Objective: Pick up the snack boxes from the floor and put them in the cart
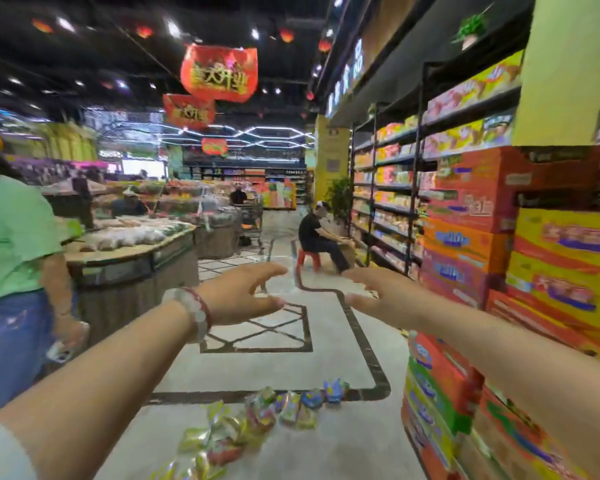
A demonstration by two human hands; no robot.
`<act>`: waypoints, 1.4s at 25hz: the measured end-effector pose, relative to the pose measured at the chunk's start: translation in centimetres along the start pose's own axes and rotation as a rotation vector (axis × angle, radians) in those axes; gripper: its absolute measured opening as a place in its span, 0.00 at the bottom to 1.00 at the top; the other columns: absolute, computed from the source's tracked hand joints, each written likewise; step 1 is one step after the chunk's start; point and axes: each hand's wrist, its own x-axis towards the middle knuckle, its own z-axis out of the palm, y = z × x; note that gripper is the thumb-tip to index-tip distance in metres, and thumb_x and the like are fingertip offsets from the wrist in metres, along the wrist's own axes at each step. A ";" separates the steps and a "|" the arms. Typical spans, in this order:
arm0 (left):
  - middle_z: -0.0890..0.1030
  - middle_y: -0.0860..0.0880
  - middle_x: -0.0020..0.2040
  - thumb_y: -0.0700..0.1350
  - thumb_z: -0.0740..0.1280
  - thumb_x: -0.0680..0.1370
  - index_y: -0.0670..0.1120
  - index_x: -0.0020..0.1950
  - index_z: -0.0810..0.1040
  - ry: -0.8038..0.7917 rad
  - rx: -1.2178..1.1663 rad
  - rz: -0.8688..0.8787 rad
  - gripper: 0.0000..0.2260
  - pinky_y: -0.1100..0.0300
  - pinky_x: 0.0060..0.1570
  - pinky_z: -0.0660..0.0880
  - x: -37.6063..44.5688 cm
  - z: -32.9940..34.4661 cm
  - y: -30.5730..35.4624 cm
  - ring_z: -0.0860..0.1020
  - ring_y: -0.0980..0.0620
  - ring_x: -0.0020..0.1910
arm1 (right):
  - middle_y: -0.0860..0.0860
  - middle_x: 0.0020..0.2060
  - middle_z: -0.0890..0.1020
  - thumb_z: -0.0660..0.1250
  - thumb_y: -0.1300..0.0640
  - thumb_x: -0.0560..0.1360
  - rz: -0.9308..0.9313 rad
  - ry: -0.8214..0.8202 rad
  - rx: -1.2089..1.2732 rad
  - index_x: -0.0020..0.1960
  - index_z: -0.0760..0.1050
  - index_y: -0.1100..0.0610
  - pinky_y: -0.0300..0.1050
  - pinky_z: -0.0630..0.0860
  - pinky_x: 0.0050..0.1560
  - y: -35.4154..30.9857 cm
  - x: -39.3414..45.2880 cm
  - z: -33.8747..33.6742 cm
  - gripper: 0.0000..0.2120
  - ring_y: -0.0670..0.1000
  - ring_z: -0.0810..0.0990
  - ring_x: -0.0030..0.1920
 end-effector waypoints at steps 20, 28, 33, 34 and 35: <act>0.63 0.50 0.74 0.54 0.62 0.78 0.52 0.74 0.59 -0.033 -0.041 -0.371 0.26 0.58 0.68 0.60 13.9 5.2 -32.6 0.62 0.51 0.72 | 0.49 0.70 0.68 0.60 0.44 0.79 -0.211 -0.165 0.164 0.73 0.63 0.47 0.41 0.67 0.59 -3.6 38.4 19.4 0.24 0.50 0.70 0.65; 0.66 0.47 0.71 0.50 0.64 0.77 0.49 0.73 0.62 -0.144 -0.207 -0.565 0.25 0.70 0.54 0.63 20.9 17.6 -49.4 0.70 0.51 0.63 | 0.51 0.69 0.70 0.60 0.45 0.79 -0.260 -0.449 0.230 0.72 0.64 0.49 0.36 0.65 0.54 0.1 54.0 37.4 0.23 0.48 0.71 0.64; 0.69 0.47 0.67 0.48 0.64 0.78 0.45 0.71 0.65 -0.146 -0.267 -0.715 0.23 0.70 0.54 0.60 23.0 28.3 -60.2 0.69 0.49 0.64 | 0.51 0.60 0.74 0.62 0.48 0.78 -0.209 -0.568 0.300 0.70 0.68 0.53 0.35 0.64 0.53 1.3 62.8 51.6 0.22 0.50 0.73 0.60; 0.69 0.45 0.68 0.49 0.65 0.77 0.44 0.71 0.65 -0.153 -0.276 -0.752 0.24 0.70 0.56 0.59 22.8 30.7 -62.2 0.70 0.48 0.64 | 0.49 0.57 0.74 0.63 0.45 0.77 -0.191 -0.595 0.333 0.69 0.69 0.52 0.37 0.65 0.53 1.4 63.9 54.8 0.23 0.49 0.73 0.56; 0.69 0.44 0.69 0.48 0.65 0.78 0.44 0.71 0.65 -0.167 -0.290 -0.795 0.24 0.69 0.57 0.59 22.4 33.0 -64.0 0.70 0.48 0.64 | 0.47 0.57 0.74 0.62 0.43 0.76 -0.180 -0.625 0.353 0.68 0.70 0.51 0.37 0.66 0.53 1.5 64.6 58.0 0.23 0.47 0.73 0.54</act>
